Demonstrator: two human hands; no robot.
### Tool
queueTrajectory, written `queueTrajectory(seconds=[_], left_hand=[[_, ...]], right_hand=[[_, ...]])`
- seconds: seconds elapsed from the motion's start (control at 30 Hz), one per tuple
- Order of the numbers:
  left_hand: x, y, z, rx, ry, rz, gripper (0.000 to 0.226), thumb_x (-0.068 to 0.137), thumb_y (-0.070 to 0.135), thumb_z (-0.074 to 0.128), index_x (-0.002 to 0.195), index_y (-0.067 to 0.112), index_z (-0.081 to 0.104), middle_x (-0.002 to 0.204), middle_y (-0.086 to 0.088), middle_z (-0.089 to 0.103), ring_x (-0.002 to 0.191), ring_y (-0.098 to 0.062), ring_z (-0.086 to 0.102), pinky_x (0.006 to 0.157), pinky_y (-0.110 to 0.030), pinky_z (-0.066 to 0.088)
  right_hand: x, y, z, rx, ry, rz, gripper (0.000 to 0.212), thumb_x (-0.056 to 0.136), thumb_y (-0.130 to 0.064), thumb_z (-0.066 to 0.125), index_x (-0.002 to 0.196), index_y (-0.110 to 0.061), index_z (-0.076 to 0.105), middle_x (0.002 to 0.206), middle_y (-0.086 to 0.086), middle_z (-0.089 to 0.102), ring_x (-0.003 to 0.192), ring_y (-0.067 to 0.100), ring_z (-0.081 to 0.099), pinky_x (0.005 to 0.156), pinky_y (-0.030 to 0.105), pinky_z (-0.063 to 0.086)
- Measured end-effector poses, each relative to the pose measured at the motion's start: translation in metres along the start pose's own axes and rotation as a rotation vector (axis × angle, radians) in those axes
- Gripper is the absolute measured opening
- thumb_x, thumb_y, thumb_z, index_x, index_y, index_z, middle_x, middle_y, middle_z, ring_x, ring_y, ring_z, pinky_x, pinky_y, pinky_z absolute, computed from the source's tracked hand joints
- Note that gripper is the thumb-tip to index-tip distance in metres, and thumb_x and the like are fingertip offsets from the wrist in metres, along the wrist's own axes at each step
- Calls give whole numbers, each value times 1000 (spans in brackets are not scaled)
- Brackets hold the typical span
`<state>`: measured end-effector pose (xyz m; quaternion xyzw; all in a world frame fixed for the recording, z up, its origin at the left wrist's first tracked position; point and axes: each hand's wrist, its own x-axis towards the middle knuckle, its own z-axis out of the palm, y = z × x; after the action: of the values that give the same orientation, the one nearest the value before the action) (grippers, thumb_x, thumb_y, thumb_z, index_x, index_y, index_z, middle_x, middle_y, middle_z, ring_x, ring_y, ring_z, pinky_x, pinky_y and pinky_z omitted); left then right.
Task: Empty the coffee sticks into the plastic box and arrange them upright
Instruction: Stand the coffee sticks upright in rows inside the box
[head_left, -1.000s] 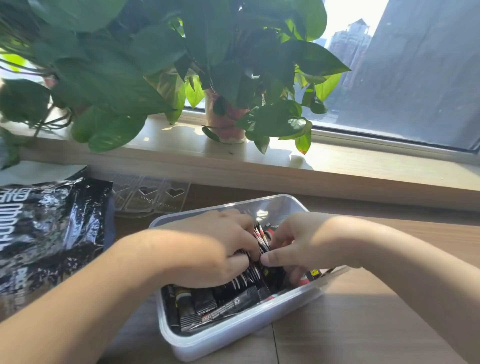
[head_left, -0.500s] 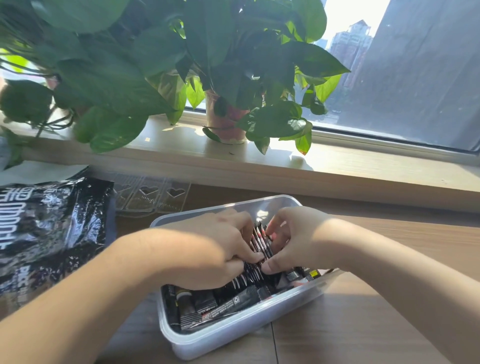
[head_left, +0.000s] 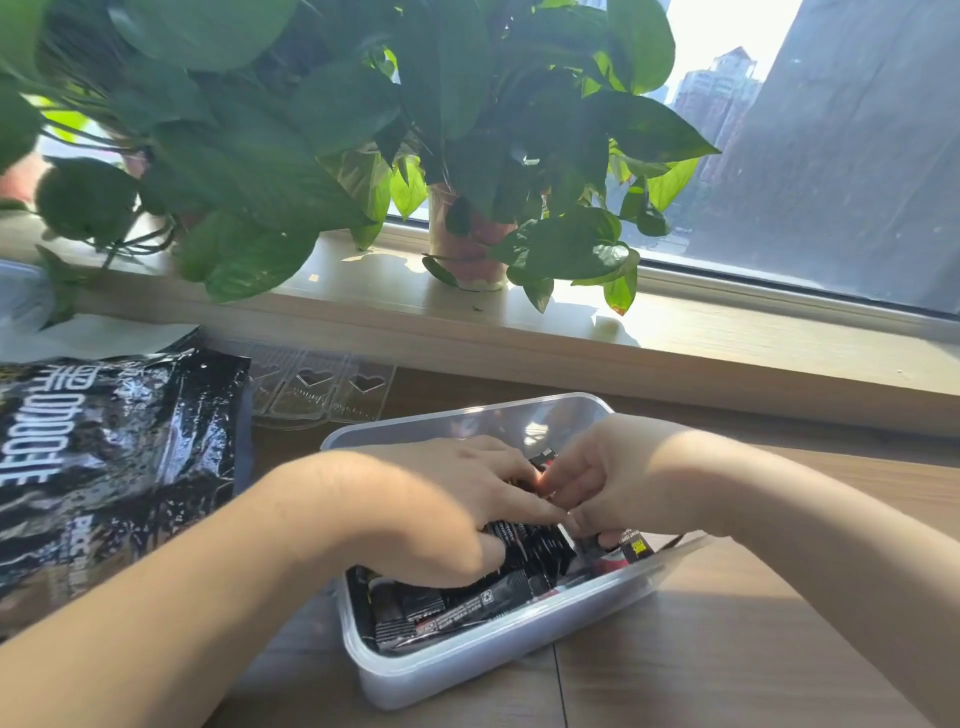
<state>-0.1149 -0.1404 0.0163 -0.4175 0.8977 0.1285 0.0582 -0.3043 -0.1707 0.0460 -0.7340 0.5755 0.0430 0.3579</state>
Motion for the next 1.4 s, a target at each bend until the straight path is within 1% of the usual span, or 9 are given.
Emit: queueTrajectory(seconds=[0.2, 0.33, 0.43, 0.53, 0.63, 0.93, 1.07, 1.27, 1.4], left_hand=[[-1, 2, 1, 20, 16, -27, 66, 75, 48, 32, 141, 55, 32, 141, 15, 34, 138, -9, 17, 116, -36, 23], [0, 3, 2, 12, 14, -17, 67, 73, 51, 31, 140, 50, 37, 156, 16, 26, 145, -3, 6, 122, -39, 14], [0, 3, 0, 6, -25, -5, 69, 75, 49, 29, 143, 45, 38, 159, 18, 26, 148, -4, 4, 124, -38, 10], [1, 2, 1, -5, -25, -6, 69, 74, 48, 29, 142, 46, 38, 157, 19, 30, 147, -3, 7, 123, -38, 12], [2, 1, 3, -22, -18, -9, 71, 71, 48, 30, 142, 48, 38, 155, 20, 32, 145, -3, 9, 123, -38, 12], [3, -1, 5, -25, -3, 3, 69, 72, 47, 31, 140, 51, 37, 155, 20, 32, 145, -4, 12, 122, -39, 15], [3, -1, 6, -23, 0, 1, 71, 71, 46, 32, 142, 51, 36, 156, 19, 32, 144, -3, 12, 122, -37, 14], [2, -1, 4, -28, -18, 6, 70, 73, 45, 33, 142, 49, 36, 157, 18, 31, 145, -5, 12, 122, -39, 15], [2, -1, 5, -40, -10, 3, 71, 70, 45, 33, 141, 50, 37, 155, 18, 33, 143, -3, 13, 122, -39, 16]], right_hand=[[-12, -2, -9, -52, 173, 6, 38, 83, 1, 74, 119, -12, 71, 94, -3, 80, 70, 12, 75, 61, 20, 58], [-24, -5, -9, -461, 439, 54, 32, 84, -24, 74, 116, -28, 71, 101, -10, 74, 84, 12, 72, 79, 24, 58], [-24, -12, 0, -627, 346, 125, 31, 88, -39, 70, 116, -24, 69, 107, -6, 72, 89, 17, 70, 77, 25, 57], [-12, -16, 10, -715, 324, 165, 30, 85, -48, 71, 79, -19, 64, 79, -3, 62, 60, 13, 55, 47, 21, 40], [-2, -21, 14, -767, 316, 124, 47, 80, -52, 75, 61, -21, 45, 65, -5, 47, 54, 9, 43, 44, 22, 31], [6, -25, 9, -800, 313, 67, 40, 82, -34, 71, 57, -16, 45, 61, -3, 47, 52, 10, 43, 49, 24, 38], [5, -24, 10, -793, 323, 63, 49, 77, -45, 79, 57, -20, 42, 63, -4, 47, 54, 9, 41, 48, 24, 34], [5, -20, 14, -824, 374, 52, 43, 82, -32, 73, 58, -20, 39, 64, -5, 41, 70, 20, 49, 63, 27, 39], [9, -15, 11, -822, 385, 62, 43, 81, -34, 77, 59, -23, 41, 64, -6, 44, 64, 16, 48, 56, 25, 37]])
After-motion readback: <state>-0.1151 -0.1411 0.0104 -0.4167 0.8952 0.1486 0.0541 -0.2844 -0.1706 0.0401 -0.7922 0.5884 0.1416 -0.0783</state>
